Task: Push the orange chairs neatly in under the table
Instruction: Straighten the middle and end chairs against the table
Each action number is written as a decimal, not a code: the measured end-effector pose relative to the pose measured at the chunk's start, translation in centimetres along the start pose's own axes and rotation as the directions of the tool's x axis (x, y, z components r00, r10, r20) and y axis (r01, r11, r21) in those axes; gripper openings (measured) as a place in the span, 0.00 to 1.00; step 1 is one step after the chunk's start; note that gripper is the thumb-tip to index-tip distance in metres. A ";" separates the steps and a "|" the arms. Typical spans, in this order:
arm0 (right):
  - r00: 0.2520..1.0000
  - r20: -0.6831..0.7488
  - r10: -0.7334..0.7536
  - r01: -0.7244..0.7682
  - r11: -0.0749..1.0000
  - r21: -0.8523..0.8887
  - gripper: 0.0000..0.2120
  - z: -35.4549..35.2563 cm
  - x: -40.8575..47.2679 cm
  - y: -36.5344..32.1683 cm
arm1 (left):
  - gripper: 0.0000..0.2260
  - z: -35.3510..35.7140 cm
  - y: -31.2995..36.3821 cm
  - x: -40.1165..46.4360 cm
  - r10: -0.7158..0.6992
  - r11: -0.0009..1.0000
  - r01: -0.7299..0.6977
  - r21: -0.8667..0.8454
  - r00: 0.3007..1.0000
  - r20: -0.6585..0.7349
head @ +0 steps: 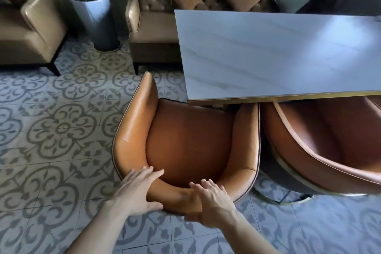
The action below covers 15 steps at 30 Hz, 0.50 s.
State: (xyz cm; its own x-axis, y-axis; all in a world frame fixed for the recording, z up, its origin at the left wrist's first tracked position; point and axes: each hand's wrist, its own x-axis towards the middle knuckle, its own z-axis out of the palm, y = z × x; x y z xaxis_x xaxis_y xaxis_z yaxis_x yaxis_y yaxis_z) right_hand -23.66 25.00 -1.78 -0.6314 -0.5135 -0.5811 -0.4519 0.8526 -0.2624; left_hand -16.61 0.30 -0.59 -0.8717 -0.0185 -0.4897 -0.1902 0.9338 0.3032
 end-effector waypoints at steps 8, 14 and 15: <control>1.000 -0.015 -0.007 0.006 0.997 -0.081 0.45 1.0 0.5 1.3 | 0.40 2.9 -0.1 2.4 0.125 0.991 -0.129 0.047 0.989 0.079; 0.996 -0.051 -0.078 0.070 0.986 -0.154 0.41 1.9 0.6 1.9 | 0.37 3.5 -0.3 2.4 0.138 0.986 -0.138 0.098 0.990 0.008; 0.994 -0.059 -0.088 0.078 0.985 -0.155 0.39 2.0 0.6 1.9 | 0.37 3.6 -0.3 2.3 0.137 0.986 -0.136 0.093 0.991 -0.004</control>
State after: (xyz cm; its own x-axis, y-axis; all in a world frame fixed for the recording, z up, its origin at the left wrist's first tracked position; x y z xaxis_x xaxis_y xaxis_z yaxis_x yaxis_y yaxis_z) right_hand -23.66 26.55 -4.14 -0.6256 -0.5913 -0.5090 -0.5918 0.7847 -0.1842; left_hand -16.98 1.27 -4.72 -0.8914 0.1078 -0.4403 -0.0274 0.9567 0.2898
